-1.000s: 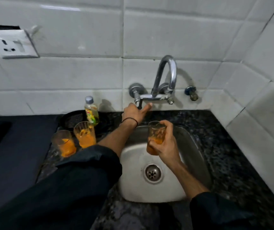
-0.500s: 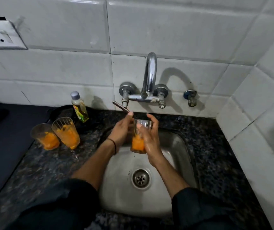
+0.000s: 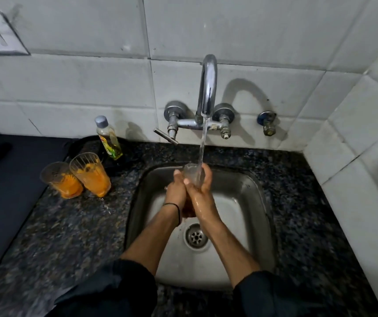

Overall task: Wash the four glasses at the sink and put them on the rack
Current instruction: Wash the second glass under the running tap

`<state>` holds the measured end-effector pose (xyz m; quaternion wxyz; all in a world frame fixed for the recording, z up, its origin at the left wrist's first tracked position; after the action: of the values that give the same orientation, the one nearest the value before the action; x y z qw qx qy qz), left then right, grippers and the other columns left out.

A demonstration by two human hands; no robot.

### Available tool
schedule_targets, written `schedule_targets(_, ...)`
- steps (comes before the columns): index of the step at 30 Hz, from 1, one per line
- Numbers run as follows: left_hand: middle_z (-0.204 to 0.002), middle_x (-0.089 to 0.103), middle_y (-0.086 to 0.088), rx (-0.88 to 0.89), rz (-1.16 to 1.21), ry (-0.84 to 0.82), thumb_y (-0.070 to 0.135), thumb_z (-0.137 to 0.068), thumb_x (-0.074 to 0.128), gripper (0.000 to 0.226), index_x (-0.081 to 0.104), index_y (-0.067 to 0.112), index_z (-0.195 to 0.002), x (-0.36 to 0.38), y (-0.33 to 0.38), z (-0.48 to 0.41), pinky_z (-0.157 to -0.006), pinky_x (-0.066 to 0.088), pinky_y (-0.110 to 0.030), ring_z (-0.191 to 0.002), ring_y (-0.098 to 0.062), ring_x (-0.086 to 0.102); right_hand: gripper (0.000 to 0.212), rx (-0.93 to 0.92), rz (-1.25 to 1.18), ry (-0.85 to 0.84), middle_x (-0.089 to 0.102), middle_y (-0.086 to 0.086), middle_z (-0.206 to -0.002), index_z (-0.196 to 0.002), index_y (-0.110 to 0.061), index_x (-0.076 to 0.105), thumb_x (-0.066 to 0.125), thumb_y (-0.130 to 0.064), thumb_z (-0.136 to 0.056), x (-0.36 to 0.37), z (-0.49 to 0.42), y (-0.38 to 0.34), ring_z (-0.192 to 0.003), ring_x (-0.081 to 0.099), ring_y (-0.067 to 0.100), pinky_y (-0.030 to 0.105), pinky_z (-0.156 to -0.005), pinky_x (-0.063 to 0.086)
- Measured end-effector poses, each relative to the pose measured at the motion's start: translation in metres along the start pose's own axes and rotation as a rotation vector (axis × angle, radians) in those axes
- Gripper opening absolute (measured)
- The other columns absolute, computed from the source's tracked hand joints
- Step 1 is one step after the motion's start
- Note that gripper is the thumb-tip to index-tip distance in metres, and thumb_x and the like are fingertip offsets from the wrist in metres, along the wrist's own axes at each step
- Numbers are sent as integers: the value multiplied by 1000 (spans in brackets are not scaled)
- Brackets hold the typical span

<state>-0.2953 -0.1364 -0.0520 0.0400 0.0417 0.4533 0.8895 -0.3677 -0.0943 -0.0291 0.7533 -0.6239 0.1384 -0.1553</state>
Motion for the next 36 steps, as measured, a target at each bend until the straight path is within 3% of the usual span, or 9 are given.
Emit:
schedule_targets(5, -152, 44, 15, 552, 14, -162, 49, -104, 34, 47, 34, 42, -150, 15, -17, 56, -105, 44, -30, -135, -3, 46, 43, 100, 106, 296, 67, -4, -89, -103, -23, 56, 62, -63, -89, -24, -6, -18, -83, 67, 18, 29, -63, 46)
schedule_targets(10, -99, 76, -6, -131, 466, -169, 51, -95, 53, 42, 72, 17, -108, 20, -33, 38, -77, 59, -36, -90, -23, 73, 44, -11, -10, 320, 70, -3, -81, -88, -21, 67, 43, -54, -102, -23, 6, -17, -76, 67, 11, 25, -65, 50)
schedule_targets(13, -98, 74, -12, -524, 616, -198, 41, -90, 55, 35, 73, 13, -100, 22, -36, 26, -87, 53, -39, -96, -28, 67, 32, -396, 292, 155, 66, -1, -104, -97, -17, 69, 48, -41, -103, -19, 7, -23, -98, 60, 5, 21, -85, 47)
schedule_targets(17, -92, 69, -15, -308, 470, -192, 33, -83, 59, 32, 72, 7, -93, 7, -17, 0, -77, 54, -36, -85, -26, 65, 22, -834, 884, -137, 68, -1, -103, -90, -17, 69, 58, -36, -96, -33, 6, -46, -107, 55, 15, 38, -106, 33)
schedule_targets(21, -87, 69, -14, 0, 124, -98, 21, -80, 67, 13, 73, 11, -86, 1, 7, -22, -78, 57, -44, -82, -28, 65, 20, -484, 1209, -638, 67, -4, -115, -111, -29, 66, 66, -31, -92, -35, 6, -55, -105, 61, 15, 36, -99, 47)
schedule_targets(27, -71, 73, -21, -314, 401, -186, 41, -92, 61, 38, 65, 4, -98, 24, 3, -7, -70, 54, -43, -80, -32, 65, 26, -635, 1867, -638, 68, 2, -121, -120, -15, 63, 52, -12, -96, -19, 1, -62, -125, 57, 19, 46, -125, -6)
schedule_targets(31, -69, 71, -12, -218, 546, -189, 39, -98, 49, 34, 69, 12, -95, 25, -4, -10, -62, 57, -31, -63, -22, 69, 36, -278, 1420, -514, 64, 6, -128, -123, -20, 61, 60, -14, -88, -5, -2, -55, -128, 54, 26, 47, -119, 27)
schedule_targets(34, -100, 70, -17, -164, 631, -144, 41, -92, 59, 42, 70, 2, -103, 17, -9, -22, -86, 58, -41, -89, -27, 70, 20, 84, 784, -189, 71, 7, -109, -99, -18, 70, 57, -30, -90, -5, -17, -42, -108, 64, 29, 45, -103, 46)
schedule_targets(36, -95, 72, -15, -165, 552, -186, 42, -94, 57, 39, 68, 6, -106, 12, -2, -24, -78, 59, -42, -90, -27, 68, 25, 6, 904, -159, 67, 9, -117, -111, -16, 67, 57, -23, -90, -7, -18, -37, -113, 61, 30, 38, -104, 41)
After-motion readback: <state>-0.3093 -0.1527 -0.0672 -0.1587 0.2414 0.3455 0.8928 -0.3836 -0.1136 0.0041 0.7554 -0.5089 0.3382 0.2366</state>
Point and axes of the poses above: each hand's wrist, its own z-axis away from the middle knuckle, its own x-axis out of the palm, y = z × x, the point moved 5 cm from there along -z, towards the middle knuckle
